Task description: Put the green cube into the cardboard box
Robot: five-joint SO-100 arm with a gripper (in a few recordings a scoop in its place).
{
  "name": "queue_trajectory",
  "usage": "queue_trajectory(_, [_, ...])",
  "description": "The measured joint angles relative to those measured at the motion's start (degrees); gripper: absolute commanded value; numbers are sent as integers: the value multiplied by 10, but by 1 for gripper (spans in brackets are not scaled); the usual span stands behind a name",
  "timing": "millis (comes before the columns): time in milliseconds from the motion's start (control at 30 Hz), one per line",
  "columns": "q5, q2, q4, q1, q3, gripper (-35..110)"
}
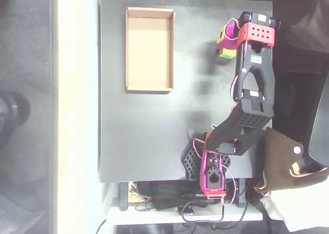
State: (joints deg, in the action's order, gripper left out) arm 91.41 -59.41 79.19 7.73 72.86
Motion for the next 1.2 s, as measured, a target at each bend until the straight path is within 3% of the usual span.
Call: queue_trajectory(1200, [-2, -441, 1, -25, 6, 3])
